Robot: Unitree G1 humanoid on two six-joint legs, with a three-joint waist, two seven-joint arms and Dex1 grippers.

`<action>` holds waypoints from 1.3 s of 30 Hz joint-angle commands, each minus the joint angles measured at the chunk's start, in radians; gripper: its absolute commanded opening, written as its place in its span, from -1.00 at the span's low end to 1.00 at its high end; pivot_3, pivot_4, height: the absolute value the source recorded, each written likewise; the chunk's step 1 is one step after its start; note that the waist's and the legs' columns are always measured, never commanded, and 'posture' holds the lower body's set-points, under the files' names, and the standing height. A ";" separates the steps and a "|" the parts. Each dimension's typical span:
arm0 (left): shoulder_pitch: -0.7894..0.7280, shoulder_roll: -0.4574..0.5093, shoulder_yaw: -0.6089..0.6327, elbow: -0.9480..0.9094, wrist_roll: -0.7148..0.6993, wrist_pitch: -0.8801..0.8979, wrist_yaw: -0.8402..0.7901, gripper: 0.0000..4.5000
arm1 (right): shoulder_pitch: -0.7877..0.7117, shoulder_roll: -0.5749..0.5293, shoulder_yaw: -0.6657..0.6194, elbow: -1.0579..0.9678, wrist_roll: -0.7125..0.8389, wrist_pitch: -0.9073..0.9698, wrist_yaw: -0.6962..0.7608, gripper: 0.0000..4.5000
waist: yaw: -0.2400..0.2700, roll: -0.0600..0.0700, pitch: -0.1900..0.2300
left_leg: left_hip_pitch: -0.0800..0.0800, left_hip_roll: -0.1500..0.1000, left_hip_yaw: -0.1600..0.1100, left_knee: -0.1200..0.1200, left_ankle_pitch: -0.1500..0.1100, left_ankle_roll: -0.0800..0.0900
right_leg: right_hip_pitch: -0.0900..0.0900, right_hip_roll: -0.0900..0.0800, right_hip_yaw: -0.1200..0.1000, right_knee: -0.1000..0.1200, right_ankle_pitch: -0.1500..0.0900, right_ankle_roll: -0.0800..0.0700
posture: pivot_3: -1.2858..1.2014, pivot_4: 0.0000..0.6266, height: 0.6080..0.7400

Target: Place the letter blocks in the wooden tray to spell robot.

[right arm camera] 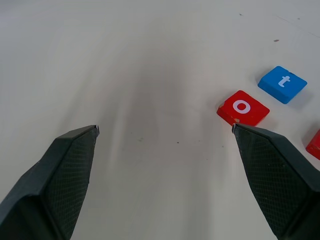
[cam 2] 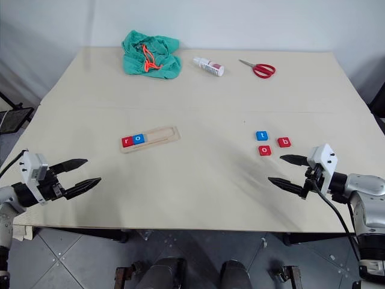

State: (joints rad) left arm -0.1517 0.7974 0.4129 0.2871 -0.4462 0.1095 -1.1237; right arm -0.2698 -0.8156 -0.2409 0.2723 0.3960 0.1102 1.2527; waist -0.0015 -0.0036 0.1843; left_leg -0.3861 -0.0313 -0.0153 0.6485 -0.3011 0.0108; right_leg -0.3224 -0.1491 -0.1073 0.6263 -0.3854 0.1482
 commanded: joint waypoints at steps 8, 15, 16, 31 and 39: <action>-0.047 0.013 0.003 0.008 0.012 0.051 0.099 1.00 | -0.004 -0.017 -0.021 -0.035 0.018 0.005 -0.013 0.99 | 0.000 0.000 0.000 | 0.000 0.000 0.000 0.000 0.000 0.000 | 0.000 0.000 0.000 0.000 0.000 0.000 | 0.03 -0.52 1.00; -0.116 0.032 -0.038 0.092 0.038 -0.015 0.049 1.00 | -0.013 -0.013 -0.023 -0.084 0.034 0.032 -0.031 0.99 | 0.000 0.000 0.000 | 0.000 0.000 0.000 0.000 0.000 0.000 | 0.000 0.000 0.000 0.000 0.000 0.000 | 0.03 -0.52 1.00; -0.149 0.034 -0.058 0.131 0.059 -0.038 0.045 1.00 | -0.015 -0.011 -0.023 -0.093 0.037 0.037 -0.036 0.99 | 0.002 0.000 0.000 | 0.000 0.000 0.000 0.001 0.000 0.000 | 0.000 0.000 0.000 0.000 0.000 0.000 | 0.03 -0.52 1.00; -0.668 -0.022 -0.283 0.753 0.300 -0.299 0.007 1.00 | 0.089 0.007 -0.062 -0.275 0.089 0.079 -0.115 0.99 | 0.004 0.000 0.000 | -0.002 -0.002 0.001 0.002 0.000 0.000 | 0.000 0.000 -0.006 0.003 0.000 0.000 | 0.03 -0.52 1.00; -0.808 -0.057 -0.329 0.934 0.397 -0.355 0.084 1.00 | 0.139 0.034 -0.058 -0.462 0.144 0.150 -0.189 0.99 | 0.001 -0.001 0.000 | -0.002 -0.001 0.001 0.002 0.000 0.000 | -0.001 0.000 -0.008 0.004 0.000 0.000 | 0.03 -0.52 1.00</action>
State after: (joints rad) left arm -0.9338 0.7357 0.0867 1.2103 -0.0645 -0.2264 -1.0584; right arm -0.1331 -0.7802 -0.2774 -0.1329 0.5110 0.2512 1.0803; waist -0.0008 -0.0048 0.1848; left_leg -0.3888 -0.0329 -0.0143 0.6508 -0.3009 0.0113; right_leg -0.3234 -0.1497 -0.1152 0.6302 -0.3853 0.1484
